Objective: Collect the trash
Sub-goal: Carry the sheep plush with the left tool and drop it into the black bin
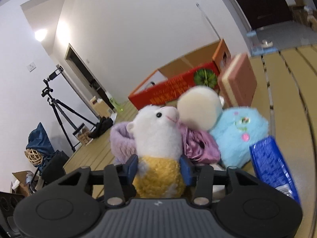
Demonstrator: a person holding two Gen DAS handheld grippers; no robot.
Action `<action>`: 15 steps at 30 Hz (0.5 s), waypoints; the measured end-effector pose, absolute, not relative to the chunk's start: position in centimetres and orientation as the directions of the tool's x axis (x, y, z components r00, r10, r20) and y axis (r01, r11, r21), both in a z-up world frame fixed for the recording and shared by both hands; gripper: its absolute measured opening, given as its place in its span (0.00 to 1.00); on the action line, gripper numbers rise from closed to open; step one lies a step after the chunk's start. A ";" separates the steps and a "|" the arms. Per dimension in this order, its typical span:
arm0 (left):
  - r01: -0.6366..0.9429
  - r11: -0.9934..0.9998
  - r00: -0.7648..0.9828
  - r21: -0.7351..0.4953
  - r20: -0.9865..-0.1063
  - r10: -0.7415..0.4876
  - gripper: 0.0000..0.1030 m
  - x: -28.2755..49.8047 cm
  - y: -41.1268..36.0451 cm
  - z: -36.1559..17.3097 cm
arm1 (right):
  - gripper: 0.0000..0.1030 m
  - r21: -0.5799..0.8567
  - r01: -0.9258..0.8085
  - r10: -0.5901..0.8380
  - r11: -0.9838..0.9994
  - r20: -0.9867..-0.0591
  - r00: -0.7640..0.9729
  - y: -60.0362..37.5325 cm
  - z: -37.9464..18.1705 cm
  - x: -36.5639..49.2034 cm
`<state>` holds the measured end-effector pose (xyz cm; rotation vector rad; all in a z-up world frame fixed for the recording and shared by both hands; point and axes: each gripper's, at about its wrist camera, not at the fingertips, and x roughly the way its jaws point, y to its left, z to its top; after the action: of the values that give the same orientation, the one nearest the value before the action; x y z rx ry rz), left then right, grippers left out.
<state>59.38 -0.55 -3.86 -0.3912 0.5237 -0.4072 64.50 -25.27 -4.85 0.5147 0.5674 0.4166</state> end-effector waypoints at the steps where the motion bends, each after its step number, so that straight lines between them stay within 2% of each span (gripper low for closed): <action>1: 0.277 0.846 0.797 -0.456 -0.383 -0.467 0.43 58.8 -0.6 -3.2 | 0.42 0.546 -0.241 0.496 0.803 -0.385 0.779 -25.1 -3.9 63.9; 6: 0.333 0.833 0.808 -0.443 -0.321 -0.494 0.43 55.0 -0.1 1.4 | 0.42 0.482 -0.284 0.462 0.829 -0.303 0.833 -24.6 0.8 58.6; 9: 0.365 0.846 0.817 -0.389 -0.301 -0.491 0.44 50.0 0.5 2.7 | 0.42 0.482 -0.326 0.489 0.813 -0.263 0.832 -24.2 2.0 53.7; 12: 0.360 0.847 0.804 -0.392 -0.331 -0.495 0.44 44.5 2.0 1.4 | 0.42 0.477 -0.360 0.524 0.801 -0.269 0.808 -22.9 0.8 48.1; 15: 0.314 0.852 0.784 -0.418 -0.392 -0.481 0.44 39.5 3.3 -1.7 | 0.42 0.490 -0.353 0.547 0.797 -0.336 0.767 -21.4 -1.8 43.7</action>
<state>39.48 3.33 -1.67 -0.3433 0.5112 -0.4382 43.66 -21.38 -1.80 0.4189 0.4889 0.5047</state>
